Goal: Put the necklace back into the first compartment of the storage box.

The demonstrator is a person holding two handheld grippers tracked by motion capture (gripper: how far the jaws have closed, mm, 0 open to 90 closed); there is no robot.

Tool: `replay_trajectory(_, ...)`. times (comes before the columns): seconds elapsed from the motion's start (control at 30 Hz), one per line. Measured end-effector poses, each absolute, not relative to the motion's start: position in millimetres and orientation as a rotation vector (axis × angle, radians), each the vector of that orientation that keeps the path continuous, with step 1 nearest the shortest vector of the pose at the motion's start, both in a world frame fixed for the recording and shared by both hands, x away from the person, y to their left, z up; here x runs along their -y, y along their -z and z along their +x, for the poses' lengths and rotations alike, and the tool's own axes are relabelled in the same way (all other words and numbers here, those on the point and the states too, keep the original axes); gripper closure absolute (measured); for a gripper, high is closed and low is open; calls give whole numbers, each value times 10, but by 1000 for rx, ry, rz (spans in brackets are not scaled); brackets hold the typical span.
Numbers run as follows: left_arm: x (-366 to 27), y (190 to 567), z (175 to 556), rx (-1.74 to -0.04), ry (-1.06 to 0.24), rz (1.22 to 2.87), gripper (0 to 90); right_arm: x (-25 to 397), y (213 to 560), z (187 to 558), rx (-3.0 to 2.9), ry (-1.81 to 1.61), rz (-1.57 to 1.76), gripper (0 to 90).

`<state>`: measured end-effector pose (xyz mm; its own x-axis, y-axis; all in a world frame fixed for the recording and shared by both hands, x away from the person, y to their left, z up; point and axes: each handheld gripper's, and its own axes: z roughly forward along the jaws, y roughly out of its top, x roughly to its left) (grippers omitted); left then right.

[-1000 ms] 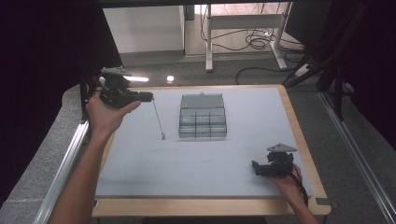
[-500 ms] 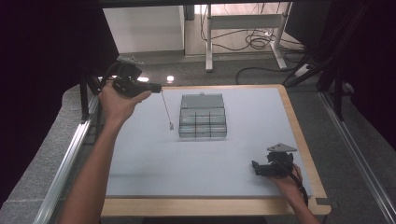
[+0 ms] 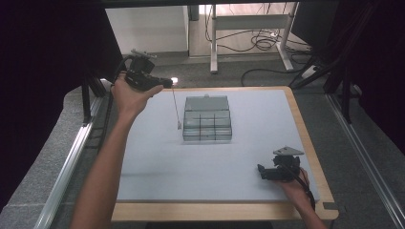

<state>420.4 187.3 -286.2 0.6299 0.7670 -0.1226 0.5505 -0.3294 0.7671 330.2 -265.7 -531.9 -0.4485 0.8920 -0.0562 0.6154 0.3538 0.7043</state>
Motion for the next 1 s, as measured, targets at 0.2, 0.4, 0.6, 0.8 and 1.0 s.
replay_trajectory(0.2,-1836,2882,4275,-1032,-331,2032,895,2657,5320,3302,-2188,-859,1315,19)
replay_trajectory(0.4,-1759,2912,4362,-1031,-322,2029,895,2656,5320,3302,-2188,-859,1315,19)
replay_trajectory(0.6,-1711,2936,4473,-1032,-315,2033,895,2656,5320,3302,-2187,-860,1316,19)
replay_trajectory(0.8,-1677,2962,4551,-1042,-318,2032,895,2656,5319,3300,-2186,-860,1317,19)
replay_trajectory(1.0,-1652,3022,4597,-1044,-326,2036,895,2655,5322,3301,-2184,-862,1317,19)
